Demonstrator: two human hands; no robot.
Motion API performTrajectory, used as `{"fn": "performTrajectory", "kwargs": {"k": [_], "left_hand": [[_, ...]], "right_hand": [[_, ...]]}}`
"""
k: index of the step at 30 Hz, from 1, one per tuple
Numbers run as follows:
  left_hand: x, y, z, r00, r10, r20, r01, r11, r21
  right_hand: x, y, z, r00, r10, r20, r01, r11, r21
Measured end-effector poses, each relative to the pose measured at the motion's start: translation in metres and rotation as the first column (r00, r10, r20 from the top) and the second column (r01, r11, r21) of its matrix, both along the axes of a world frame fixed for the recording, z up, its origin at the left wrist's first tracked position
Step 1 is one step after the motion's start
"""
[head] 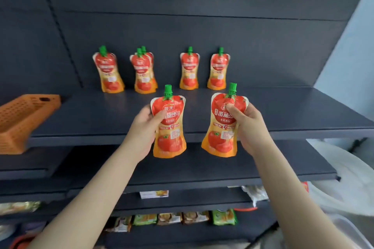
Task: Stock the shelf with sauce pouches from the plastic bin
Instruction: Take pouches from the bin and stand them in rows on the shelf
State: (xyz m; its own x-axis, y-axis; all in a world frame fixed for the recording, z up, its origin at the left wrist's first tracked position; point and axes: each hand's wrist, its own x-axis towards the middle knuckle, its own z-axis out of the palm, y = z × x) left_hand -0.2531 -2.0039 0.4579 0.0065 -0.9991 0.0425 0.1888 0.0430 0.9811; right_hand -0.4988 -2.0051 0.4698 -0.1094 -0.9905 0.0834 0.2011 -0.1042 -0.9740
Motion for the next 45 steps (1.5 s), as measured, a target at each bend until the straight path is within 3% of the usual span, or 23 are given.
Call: {"fn": "performTrajectory", "kwargs": {"k": [7,11,18,33,39,45], "left_hand": [[0.077,-0.063,0.013,0.990,0.143,-0.002,-0.143,0.987,-0.068],[0.118,-0.108,0.011,0.979,0.199,-0.046,-0.202,0.977,-0.072],[0.183,-0.179,0.006,0.955,0.296,0.010,-0.294,0.952,-0.079],[0.268,-0.254,-0.023,0.997,0.070,0.038,-0.065,0.992,-0.108],[0.277,-0.248,-0.047,0.977,-0.013,0.215,0.032,0.996,-0.087],[0.289,-0.242,-0.064,0.899,-0.066,0.433,0.093,0.995,-0.042]], "right_hand": [[0.077,-0.083,0.009,0.995,0.098,-0.008,-0.099,0.991,-0.089],[0.118,-0.143,0.003,0.988,0.156,-0.013,-0.157,0.982,-0.102],[0.185,-0.228,-0.005,0.969,0.241,-0.056,-0.245,0.966,-0.087],[0.259,-0.263,-0.032,0.982,0.160,-0.103,-0.164,0.986,-0.031],[0.257,-0.243,-0.065,0.970,0.095,-0.224,-0.101,0.995,-0.016],[0.257,-0.241,-0.073,0.891,0.025,-0.453,-0.044,0.998,-0.033]]}}
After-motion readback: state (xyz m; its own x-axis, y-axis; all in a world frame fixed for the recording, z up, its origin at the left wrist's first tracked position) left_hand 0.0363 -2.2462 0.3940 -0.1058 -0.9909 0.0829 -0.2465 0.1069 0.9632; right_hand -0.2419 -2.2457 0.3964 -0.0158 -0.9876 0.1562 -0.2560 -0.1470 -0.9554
